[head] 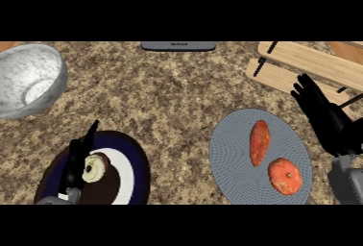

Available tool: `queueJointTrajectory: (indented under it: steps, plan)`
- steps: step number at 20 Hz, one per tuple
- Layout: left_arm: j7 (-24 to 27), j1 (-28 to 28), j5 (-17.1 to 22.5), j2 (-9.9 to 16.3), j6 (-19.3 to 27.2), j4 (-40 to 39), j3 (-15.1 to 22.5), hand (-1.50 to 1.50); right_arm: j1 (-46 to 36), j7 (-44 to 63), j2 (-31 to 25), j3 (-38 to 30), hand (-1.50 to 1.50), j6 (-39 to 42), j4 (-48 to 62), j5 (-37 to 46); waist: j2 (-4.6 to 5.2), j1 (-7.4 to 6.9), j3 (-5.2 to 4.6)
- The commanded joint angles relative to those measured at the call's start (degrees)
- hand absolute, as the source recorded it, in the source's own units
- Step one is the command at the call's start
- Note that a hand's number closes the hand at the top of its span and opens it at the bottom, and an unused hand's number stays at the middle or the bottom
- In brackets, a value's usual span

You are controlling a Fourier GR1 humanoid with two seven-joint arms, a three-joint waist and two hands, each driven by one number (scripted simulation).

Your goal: Pick the sweet potato from the placemat and place it in the tiered shelf

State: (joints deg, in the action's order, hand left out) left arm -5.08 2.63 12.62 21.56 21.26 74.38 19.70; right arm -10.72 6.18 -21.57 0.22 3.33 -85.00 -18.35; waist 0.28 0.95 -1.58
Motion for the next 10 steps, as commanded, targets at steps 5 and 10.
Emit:
queueJointTrajectory:
  steps: [5, 10]
  plan:
    - [7.1, 5.7, -2.9, -0.2, -2.4, 7.3, -0.4, 0.0, 1.8, 1.9, -1.9, -10.6, -1.5, -11.3, 1.6, 1.1, -0.35, 0.47, 1.53]
    - [6.0, 5.3, -2.0, 0.4, -3.0, 10.5, 0.0, 0.0, 9.9, 1.8, -8.6, -11.4, 1.5, -21.0, 7.6, 14.7, 1.18, 2.43, 0.58]
